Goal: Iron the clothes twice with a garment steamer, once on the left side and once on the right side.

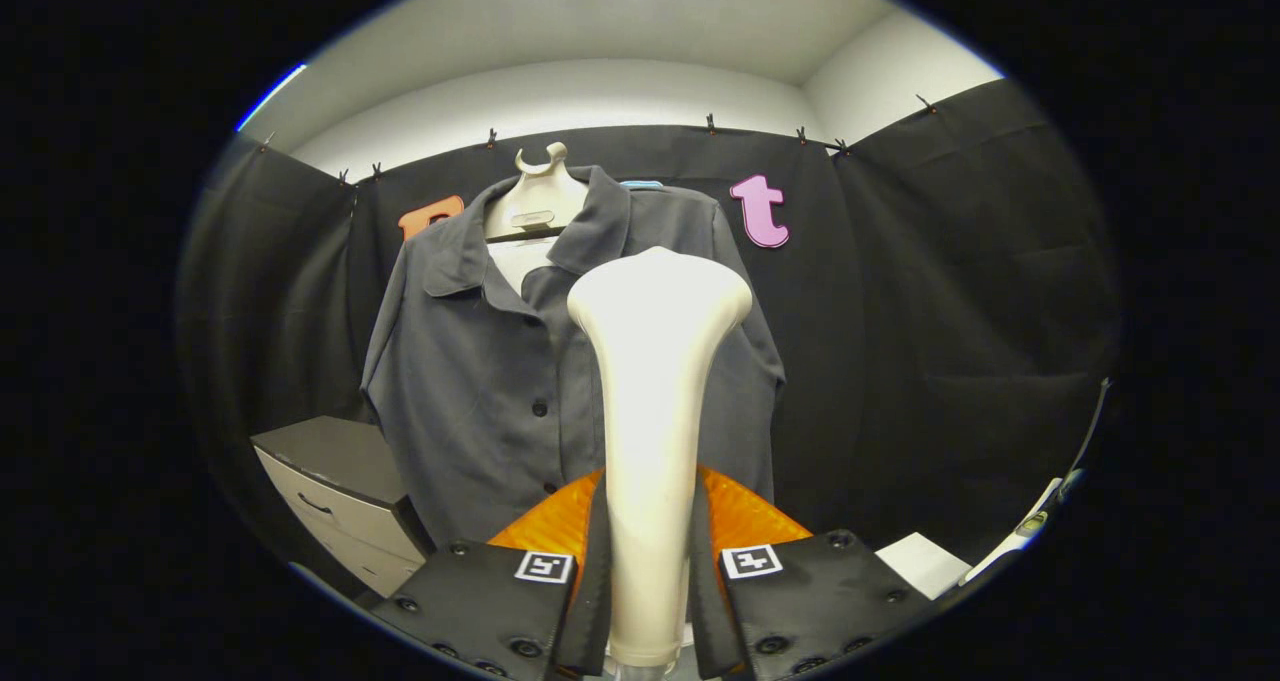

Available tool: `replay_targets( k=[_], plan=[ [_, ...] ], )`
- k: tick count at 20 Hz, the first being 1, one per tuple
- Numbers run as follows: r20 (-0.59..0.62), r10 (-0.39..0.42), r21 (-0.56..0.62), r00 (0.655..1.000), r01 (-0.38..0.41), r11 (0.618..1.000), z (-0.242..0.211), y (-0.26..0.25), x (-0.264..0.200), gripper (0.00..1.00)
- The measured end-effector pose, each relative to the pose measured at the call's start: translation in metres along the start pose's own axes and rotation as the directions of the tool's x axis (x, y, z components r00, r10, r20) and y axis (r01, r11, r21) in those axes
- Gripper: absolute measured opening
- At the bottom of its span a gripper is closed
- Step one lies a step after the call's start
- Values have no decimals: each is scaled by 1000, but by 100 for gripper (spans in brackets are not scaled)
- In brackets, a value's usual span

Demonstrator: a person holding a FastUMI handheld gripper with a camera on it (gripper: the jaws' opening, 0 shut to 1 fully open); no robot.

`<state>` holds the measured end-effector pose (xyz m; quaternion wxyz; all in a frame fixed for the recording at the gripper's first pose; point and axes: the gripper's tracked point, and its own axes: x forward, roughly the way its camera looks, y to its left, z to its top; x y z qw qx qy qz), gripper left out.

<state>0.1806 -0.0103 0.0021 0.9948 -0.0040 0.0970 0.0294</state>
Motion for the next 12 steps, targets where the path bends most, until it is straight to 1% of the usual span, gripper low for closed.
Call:
replay_targets(
  k=[5,12],
  plan=[
    [-32,23,6,999,-23,1000,0,5,37,40],
    [-64,18,-1,998,-18,1000,-14,12,71,40]
  ],
)
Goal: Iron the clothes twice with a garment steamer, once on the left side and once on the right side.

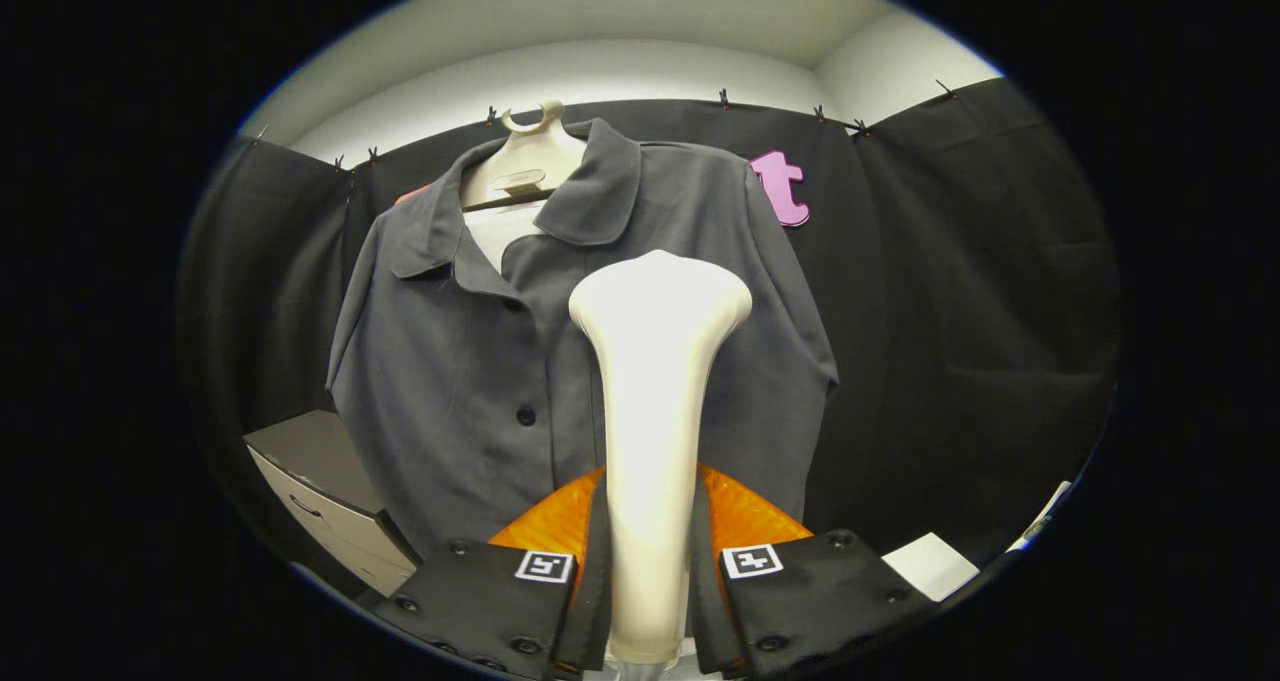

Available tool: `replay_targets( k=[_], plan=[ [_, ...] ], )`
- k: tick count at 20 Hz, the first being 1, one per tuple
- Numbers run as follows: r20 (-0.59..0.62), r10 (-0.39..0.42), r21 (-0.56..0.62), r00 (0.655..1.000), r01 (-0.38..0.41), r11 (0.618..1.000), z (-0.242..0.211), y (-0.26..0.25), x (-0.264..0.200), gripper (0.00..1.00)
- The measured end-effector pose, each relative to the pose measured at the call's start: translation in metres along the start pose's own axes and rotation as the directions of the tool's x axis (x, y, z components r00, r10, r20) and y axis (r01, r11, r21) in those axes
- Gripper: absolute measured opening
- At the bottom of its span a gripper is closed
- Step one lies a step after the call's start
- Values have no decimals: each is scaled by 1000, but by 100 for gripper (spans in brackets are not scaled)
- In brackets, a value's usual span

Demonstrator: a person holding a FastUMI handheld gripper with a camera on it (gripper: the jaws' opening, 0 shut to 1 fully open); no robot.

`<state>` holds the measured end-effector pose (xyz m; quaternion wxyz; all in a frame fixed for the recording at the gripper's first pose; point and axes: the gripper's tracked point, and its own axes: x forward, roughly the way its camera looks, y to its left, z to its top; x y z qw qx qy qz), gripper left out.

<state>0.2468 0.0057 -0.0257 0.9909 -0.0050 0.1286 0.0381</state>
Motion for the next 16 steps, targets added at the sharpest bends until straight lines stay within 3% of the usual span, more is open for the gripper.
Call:
replay_targets(
  k=[16],
  plan=[
    [-26,-30,-64,999,28,998,-39,-5,-1,40]
  ],
)
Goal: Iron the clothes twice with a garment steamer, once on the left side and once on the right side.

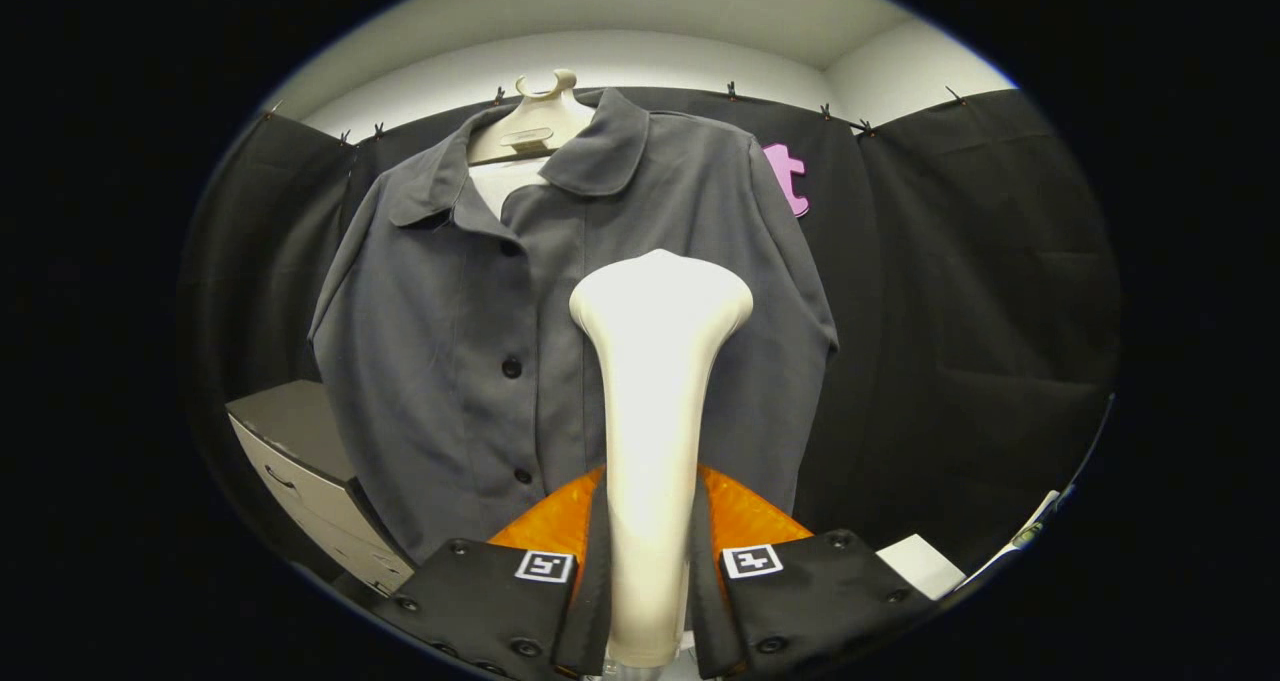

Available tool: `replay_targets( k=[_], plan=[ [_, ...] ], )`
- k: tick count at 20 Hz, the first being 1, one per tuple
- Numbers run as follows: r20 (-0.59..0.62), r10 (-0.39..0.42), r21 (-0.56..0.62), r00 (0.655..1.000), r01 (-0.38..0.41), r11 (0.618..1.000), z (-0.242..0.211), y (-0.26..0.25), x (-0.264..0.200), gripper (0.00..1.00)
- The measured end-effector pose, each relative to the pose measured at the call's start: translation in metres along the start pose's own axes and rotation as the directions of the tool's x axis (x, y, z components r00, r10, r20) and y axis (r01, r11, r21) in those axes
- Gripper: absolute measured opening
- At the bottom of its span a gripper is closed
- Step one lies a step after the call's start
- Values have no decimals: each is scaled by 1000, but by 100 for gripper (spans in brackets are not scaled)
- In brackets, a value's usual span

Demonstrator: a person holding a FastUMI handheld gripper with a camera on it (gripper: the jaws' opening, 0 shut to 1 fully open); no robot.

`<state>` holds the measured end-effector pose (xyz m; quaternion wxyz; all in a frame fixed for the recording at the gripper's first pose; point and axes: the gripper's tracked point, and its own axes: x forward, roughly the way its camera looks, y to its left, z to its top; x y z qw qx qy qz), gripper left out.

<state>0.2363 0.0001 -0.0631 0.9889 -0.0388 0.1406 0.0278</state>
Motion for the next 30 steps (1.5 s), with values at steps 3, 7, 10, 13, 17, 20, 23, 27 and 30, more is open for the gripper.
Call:
replay_targets(
  k=[3,7,10,13,17,20,23,27,30],
  plan=[
    [-20,-15,-4,1000,15,1000,-19,-1,-2,41],
    [-65,-9,-12,998,8,1000,-47,2,-4,40],
    [-95,-8,-7,995,7,1000,-65,2,-8,41],
    [-119,-4,-8,993,3,1000,-81,2,-10,41],
    [-154,-18,-16,988,16,1000,-104,1,-14,40],
    [-187,-20,-5,982,20,1000,-121,1,-14,41],
    [-215,-26,-3,976,26,1000,-140,-1,-18,41],
    [-259,-43,-6,965,43,999,-167,-6,-18,41],
    [-290,-46,-1,956,48,999,-184,-8,-21,41]
  ],
)
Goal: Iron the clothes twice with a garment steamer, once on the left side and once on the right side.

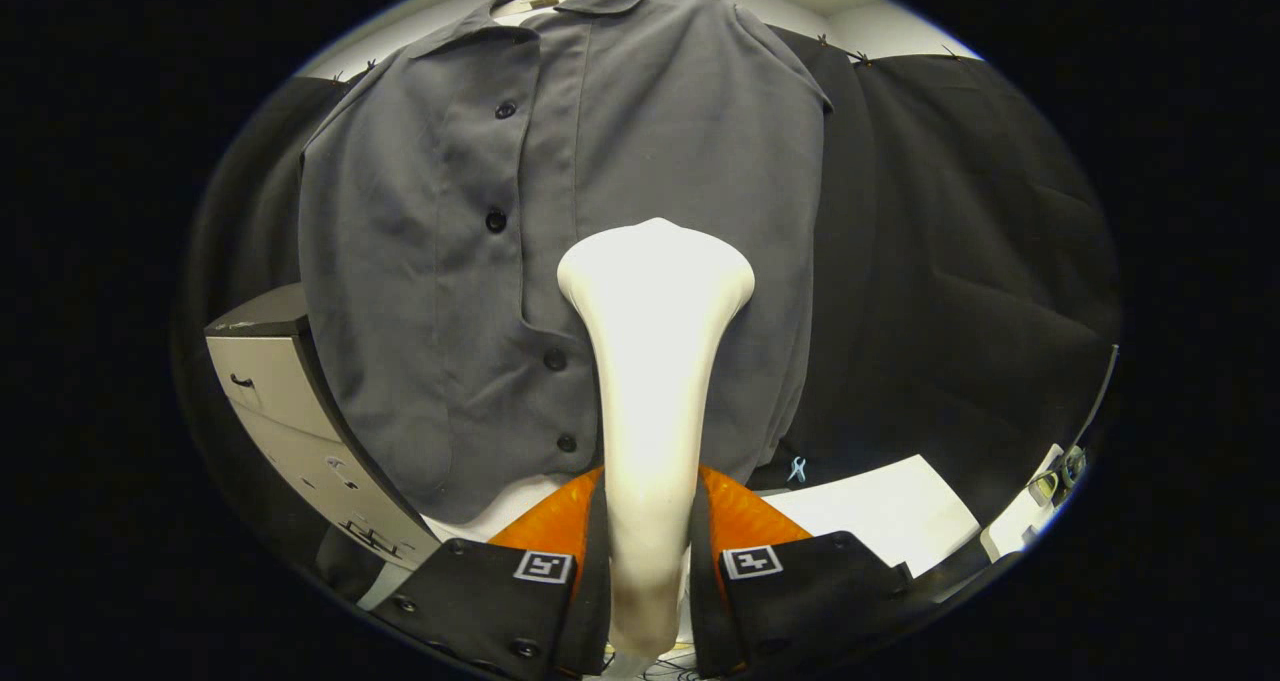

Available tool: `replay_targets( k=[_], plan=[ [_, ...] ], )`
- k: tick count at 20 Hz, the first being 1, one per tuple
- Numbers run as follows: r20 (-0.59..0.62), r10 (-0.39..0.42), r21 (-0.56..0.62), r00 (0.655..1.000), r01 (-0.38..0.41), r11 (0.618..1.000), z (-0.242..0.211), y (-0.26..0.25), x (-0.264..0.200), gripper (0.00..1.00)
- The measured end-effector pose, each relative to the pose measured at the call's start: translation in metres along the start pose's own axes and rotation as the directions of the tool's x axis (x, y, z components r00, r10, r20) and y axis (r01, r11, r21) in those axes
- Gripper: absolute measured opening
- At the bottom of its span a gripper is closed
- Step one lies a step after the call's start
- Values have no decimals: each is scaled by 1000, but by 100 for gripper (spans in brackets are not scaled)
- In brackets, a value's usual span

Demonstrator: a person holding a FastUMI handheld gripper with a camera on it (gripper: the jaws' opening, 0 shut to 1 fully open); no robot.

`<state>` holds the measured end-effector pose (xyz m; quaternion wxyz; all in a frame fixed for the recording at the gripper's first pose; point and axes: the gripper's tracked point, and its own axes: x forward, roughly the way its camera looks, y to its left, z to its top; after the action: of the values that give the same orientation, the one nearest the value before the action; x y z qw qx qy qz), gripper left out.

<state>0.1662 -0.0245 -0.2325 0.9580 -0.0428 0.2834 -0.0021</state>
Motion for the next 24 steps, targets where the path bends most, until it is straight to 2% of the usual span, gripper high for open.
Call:
replay_targets(
  k=[13,20,24],
  plan=[
    [-102,-33,9,994,34,999,-62,-15,11,41],
    [-112,-43,21,993,46,999,-73,-21,1,41],
    [-70,-41,38,997,43,998,-59,-18,-21,41]
  ],
)
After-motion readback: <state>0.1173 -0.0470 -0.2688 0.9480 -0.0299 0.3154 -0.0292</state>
